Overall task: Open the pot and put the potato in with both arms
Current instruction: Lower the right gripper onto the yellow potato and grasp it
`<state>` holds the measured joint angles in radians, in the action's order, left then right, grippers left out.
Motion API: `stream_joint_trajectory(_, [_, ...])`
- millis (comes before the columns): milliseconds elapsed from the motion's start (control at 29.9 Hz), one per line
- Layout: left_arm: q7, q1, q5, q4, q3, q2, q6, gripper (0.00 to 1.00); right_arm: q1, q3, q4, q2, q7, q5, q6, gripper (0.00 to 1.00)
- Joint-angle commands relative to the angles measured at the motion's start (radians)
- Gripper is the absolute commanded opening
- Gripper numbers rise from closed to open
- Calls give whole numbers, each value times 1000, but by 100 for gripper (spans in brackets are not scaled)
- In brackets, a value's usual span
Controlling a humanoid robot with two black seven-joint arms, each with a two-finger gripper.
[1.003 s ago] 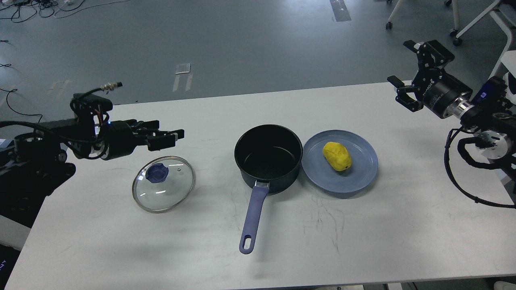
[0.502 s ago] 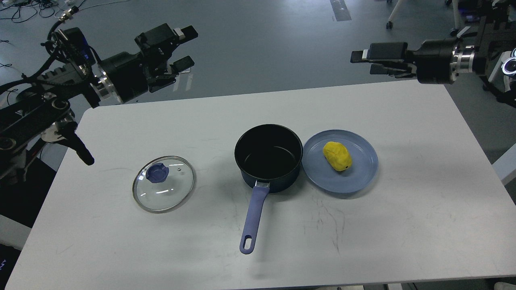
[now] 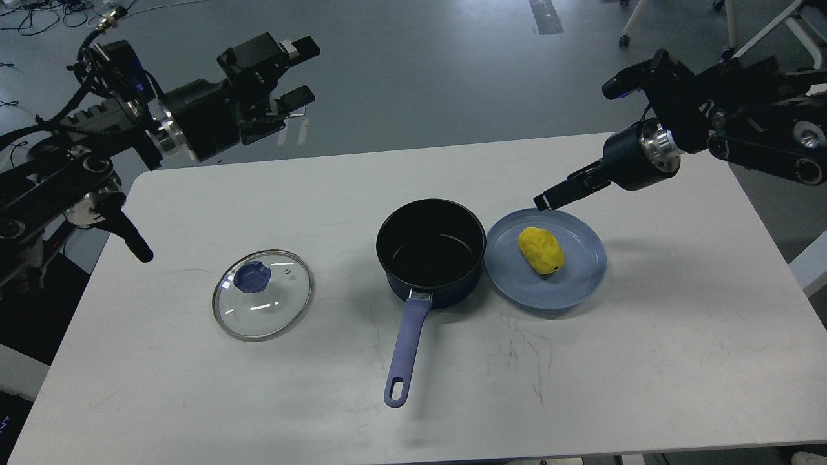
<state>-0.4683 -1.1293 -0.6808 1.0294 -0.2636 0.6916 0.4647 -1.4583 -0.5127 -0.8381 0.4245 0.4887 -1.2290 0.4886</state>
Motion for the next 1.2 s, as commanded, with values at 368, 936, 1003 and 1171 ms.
stream_joint_trajectory(368, [4,0,0,0,-11,-7,0,97,50,-73,79,-69,0,-4,0,100])
stream_joint_trajectory(936, [4,5,1,0,-13,-7,0,97,133,-63,149,-167,0,9,0,100])
stream_joint_trajectory(1003, [4,8,1,1,-13,-4,0,97,141,-63,165,-182,0,9,0,100])
stream_joint_trajectory(1171, [4,9,3,1,-14,0,0,97,153,-61,194,-207,0,11,0,100])
